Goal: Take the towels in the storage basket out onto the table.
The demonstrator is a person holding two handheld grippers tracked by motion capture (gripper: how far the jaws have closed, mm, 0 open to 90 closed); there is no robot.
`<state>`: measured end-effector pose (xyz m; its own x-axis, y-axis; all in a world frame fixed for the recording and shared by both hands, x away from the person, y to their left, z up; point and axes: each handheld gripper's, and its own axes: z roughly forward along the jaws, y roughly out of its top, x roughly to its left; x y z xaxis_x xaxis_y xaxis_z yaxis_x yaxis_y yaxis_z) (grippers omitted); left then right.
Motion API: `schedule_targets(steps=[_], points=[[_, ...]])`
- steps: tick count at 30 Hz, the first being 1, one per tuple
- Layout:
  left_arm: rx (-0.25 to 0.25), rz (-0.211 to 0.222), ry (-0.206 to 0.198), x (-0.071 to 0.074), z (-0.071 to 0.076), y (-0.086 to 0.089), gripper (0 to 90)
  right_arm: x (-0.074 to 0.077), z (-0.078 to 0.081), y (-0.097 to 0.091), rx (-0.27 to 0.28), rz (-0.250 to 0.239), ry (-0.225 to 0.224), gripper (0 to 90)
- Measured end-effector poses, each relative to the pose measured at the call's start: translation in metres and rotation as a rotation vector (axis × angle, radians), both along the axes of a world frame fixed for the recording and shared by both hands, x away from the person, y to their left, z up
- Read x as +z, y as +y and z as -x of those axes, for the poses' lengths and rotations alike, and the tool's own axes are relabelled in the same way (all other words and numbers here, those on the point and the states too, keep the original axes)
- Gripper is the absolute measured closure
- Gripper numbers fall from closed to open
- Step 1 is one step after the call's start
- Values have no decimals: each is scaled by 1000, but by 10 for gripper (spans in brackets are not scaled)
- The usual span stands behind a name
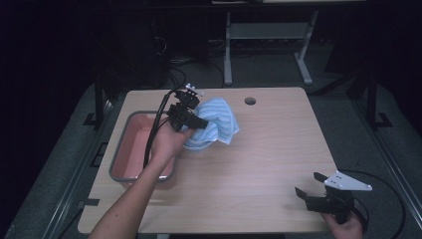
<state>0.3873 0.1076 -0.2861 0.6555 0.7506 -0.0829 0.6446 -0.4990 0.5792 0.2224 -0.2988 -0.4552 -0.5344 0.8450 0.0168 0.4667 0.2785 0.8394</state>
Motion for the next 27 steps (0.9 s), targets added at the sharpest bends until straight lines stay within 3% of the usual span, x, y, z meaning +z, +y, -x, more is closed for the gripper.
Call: schedule_targets(steps=[27], points=[[-58, -49, 26, -18, -11, -57, 737, 1, -1, 1, 9, -9, -3, 141]])
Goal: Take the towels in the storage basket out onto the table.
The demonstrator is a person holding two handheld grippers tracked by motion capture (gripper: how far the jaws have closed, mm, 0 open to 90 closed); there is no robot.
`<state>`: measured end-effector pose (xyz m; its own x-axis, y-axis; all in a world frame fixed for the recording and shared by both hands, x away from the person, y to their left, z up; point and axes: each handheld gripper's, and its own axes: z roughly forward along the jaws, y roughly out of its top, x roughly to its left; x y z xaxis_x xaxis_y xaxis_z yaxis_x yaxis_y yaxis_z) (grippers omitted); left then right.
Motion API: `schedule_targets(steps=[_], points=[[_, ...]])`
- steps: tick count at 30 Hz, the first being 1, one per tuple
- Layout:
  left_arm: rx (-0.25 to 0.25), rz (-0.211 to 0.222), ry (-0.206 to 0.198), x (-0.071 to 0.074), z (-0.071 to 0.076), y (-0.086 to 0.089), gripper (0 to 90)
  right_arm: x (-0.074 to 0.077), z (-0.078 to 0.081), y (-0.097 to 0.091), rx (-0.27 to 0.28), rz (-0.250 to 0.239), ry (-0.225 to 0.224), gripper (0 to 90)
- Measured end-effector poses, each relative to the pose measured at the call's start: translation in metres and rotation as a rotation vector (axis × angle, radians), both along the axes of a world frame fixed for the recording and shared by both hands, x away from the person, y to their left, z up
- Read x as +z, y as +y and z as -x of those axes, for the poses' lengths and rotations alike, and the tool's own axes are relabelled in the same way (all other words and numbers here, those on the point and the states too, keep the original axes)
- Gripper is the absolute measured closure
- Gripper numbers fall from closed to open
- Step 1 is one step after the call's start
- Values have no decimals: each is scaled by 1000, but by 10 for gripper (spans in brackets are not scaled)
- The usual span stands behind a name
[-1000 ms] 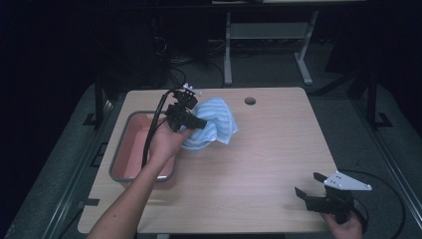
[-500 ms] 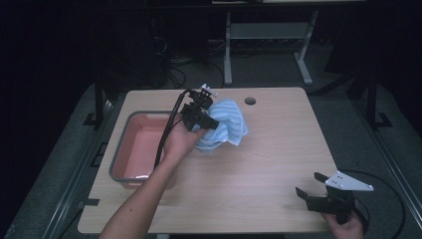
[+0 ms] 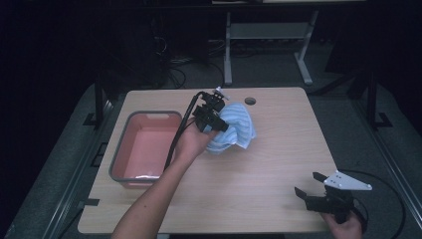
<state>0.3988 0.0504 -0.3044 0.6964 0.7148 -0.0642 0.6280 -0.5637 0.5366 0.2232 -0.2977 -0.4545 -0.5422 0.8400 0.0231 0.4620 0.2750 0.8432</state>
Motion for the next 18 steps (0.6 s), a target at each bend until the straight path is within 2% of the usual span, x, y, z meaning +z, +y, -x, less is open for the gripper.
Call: schedule_targets(steps=[6, 11, 15, 18], points=[[-9, -2, 10, -6, -1, -12, 737, 0, 0, 0, -1, -2, -3, 141], [-19, -8, 33, -14, -3, -21, 736, 0, 0, 0, 1, -7, 1, 141], [-21, 13, 45, -23, -5, -29, 736, 0, 0, 1, 3, -5, -4, 141], [-28, -1, 53, -29, -6, -34, 736, 1, 0, 0, 2, -6, -6, 141]])
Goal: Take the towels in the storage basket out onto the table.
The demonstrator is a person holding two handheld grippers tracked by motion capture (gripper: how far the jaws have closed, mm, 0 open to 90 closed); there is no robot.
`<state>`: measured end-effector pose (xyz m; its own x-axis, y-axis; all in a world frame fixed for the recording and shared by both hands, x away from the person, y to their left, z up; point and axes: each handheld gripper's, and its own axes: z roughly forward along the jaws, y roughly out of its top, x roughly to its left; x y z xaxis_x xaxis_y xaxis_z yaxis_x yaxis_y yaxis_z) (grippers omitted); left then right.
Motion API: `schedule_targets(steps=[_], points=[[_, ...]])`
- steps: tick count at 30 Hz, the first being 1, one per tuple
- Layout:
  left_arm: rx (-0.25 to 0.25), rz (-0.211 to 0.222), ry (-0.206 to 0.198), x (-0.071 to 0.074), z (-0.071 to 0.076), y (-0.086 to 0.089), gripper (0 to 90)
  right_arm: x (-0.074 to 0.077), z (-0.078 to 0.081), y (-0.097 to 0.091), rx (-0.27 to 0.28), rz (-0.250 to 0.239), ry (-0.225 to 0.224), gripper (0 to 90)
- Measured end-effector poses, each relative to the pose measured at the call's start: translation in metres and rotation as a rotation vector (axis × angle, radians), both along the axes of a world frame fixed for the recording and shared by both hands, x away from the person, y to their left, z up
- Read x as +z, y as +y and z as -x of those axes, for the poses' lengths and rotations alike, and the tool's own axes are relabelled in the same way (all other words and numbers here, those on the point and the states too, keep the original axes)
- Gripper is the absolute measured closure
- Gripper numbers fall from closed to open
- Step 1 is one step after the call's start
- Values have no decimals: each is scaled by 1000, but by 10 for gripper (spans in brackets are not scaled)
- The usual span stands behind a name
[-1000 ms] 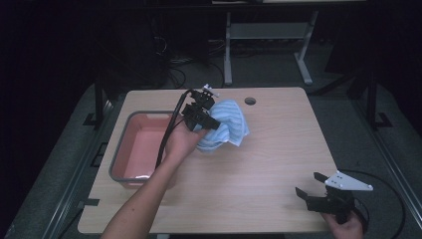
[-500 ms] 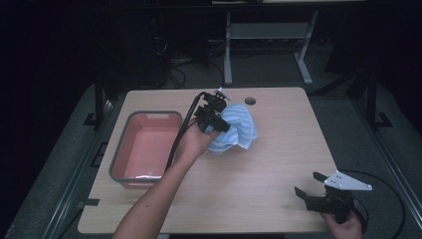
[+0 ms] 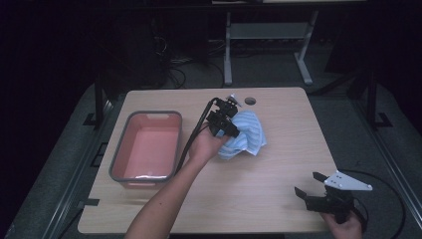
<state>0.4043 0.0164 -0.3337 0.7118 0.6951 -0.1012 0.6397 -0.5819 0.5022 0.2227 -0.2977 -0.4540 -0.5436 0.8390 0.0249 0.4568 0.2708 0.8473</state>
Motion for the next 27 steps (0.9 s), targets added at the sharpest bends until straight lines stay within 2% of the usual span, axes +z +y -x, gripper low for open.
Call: schedule_targets(steps=[10, 18, 27], points=[[-11, -13, 14, -15, -5, -10, 736, 0, 1, -3, -9, -10, -5, 141], [1, -2, 28, -27, -7, -15, 729, 0, 0, -1, -3, -6, -3, 140], [-3, -10, 49, -38, -8, -20, 728, 1, 0, -1, -4, -3, -3, 141]])
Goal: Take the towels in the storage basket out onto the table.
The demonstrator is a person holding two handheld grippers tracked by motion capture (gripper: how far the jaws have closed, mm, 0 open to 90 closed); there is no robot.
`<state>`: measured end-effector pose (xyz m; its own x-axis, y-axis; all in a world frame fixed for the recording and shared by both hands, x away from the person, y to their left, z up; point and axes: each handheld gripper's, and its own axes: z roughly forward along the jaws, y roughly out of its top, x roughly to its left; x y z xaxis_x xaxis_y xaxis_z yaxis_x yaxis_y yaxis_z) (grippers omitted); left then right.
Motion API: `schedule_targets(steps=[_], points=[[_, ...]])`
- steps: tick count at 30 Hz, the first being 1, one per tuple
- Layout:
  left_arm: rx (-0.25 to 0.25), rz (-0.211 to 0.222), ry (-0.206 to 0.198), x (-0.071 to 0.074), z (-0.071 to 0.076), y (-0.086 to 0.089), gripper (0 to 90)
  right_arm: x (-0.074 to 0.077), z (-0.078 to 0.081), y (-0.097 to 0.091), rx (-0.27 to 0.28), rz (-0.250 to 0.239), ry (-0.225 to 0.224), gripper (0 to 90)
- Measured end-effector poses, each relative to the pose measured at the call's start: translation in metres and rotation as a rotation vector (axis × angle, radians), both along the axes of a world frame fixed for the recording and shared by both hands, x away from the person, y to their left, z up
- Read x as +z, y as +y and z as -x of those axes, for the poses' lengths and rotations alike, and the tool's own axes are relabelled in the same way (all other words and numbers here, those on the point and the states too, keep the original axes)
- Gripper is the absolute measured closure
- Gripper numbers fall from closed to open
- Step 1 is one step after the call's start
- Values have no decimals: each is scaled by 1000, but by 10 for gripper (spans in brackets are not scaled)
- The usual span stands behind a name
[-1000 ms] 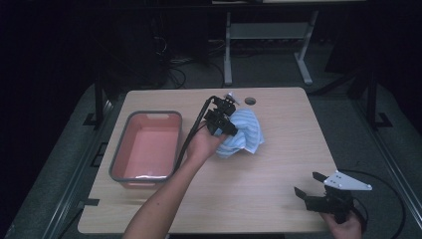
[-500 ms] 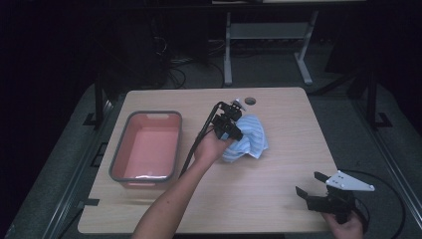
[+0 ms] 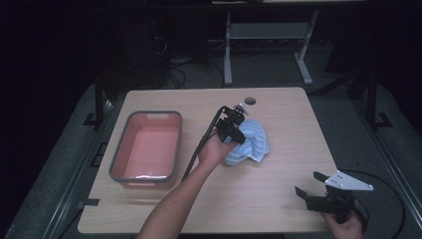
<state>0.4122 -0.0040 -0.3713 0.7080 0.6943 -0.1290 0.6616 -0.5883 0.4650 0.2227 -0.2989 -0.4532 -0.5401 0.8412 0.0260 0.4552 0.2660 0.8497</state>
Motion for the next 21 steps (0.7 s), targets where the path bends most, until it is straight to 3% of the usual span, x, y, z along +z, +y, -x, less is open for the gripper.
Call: schedule_targets(steps=[6, 21], points=[[1, 1, 20, -12, -1, -2, 727, 0, 0, 1, 2, 0, 0, 141], [15, -1, 34, -26, 1, -3, 679, 0, 0, 1, 8, 6, 2, 140]])
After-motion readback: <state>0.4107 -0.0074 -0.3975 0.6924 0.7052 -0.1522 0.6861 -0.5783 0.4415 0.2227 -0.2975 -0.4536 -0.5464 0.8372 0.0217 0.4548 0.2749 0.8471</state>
